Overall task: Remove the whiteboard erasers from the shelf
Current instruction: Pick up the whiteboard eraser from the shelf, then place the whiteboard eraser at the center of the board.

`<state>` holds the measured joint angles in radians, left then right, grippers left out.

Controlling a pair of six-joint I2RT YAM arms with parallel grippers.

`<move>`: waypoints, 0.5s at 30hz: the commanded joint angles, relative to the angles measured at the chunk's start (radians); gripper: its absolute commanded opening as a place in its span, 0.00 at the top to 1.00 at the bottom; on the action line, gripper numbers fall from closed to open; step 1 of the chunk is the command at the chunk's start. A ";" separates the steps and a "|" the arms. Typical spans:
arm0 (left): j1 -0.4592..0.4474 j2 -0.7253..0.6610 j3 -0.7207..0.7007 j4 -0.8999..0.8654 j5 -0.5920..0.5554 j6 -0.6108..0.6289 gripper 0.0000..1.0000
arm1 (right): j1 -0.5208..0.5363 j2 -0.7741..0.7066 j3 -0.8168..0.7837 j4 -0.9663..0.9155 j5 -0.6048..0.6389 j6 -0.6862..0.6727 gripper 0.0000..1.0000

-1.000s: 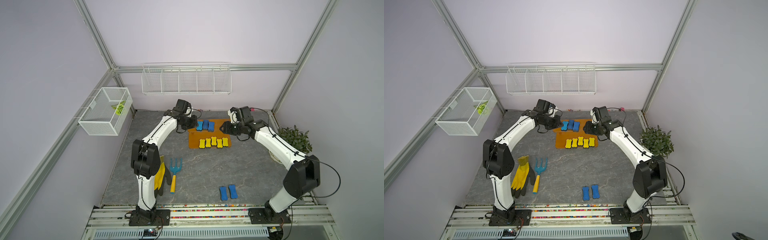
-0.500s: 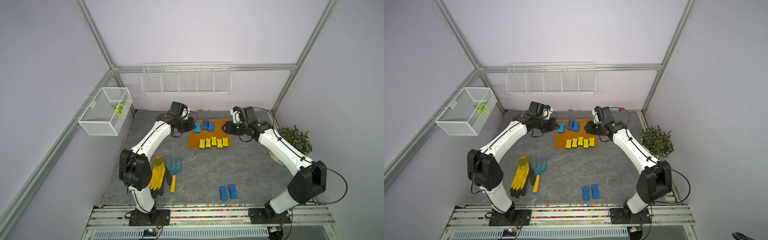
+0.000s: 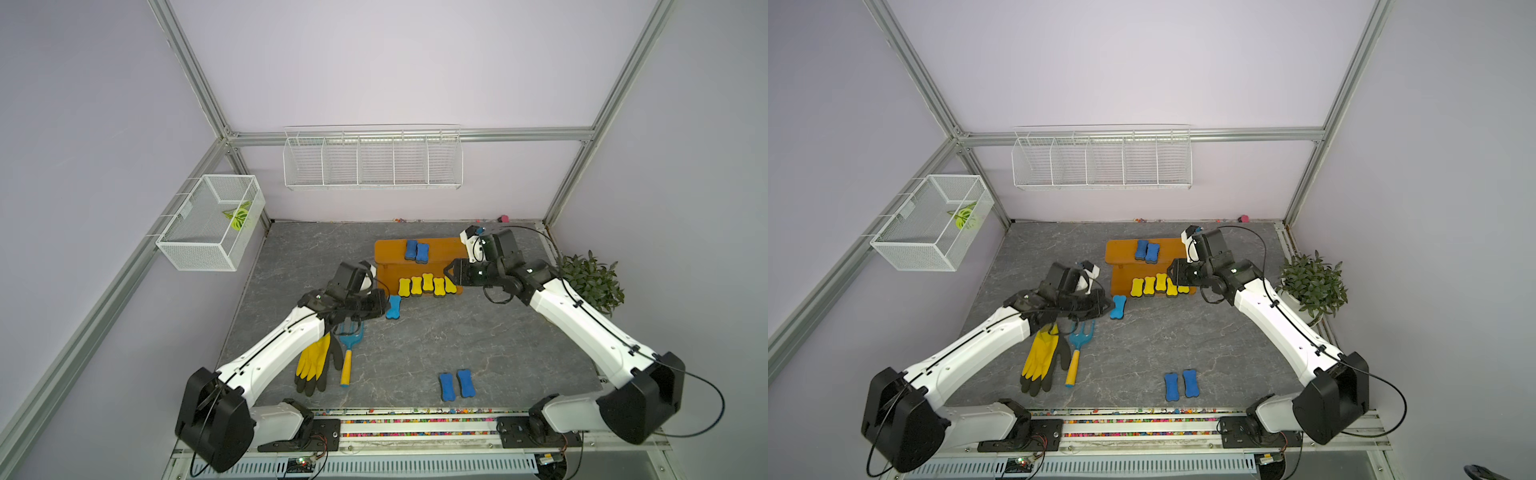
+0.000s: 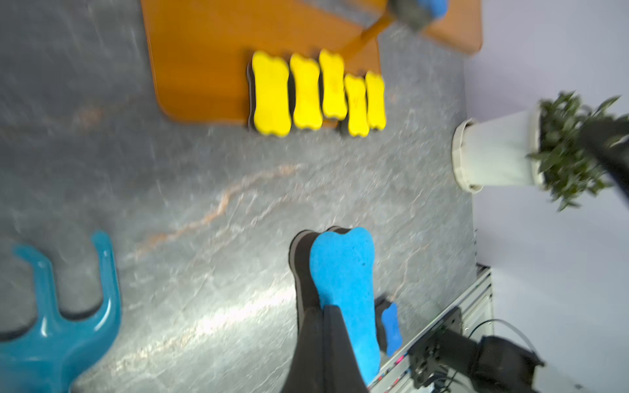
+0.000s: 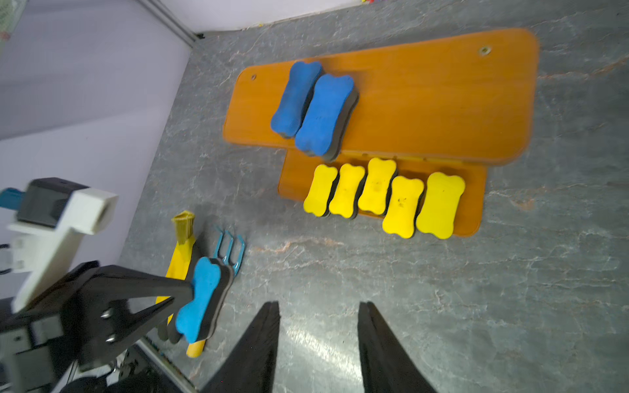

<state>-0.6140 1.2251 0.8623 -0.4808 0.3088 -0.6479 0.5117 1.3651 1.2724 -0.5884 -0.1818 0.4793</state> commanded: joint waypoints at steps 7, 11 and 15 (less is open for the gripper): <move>-0.082 -0.121 -0.346 0.167 -0.049 -0.145 1.00 | 0.176 -0.005 -0.076 -0.035 0.014 -0.027 0.56; -0.102 -0.137 -0.399 0.162 -0.055 -0.169 1.00 | 0.245 0.053 -0.094 -0.009 -0.017 -0.040 0.56; -0.113 -0.144 -0.443 0.149 -0.049 -0.186 1.00 | 0.293 0.125 -0.099 0.019 -0.074 -0.078 0.55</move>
<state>-0.7166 1.0927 0.4435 -0.3424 0.2718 -0.8082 0.7815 1.4536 1.1904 -0.5945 -0.2096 0.4454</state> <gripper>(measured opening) 0.040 0.445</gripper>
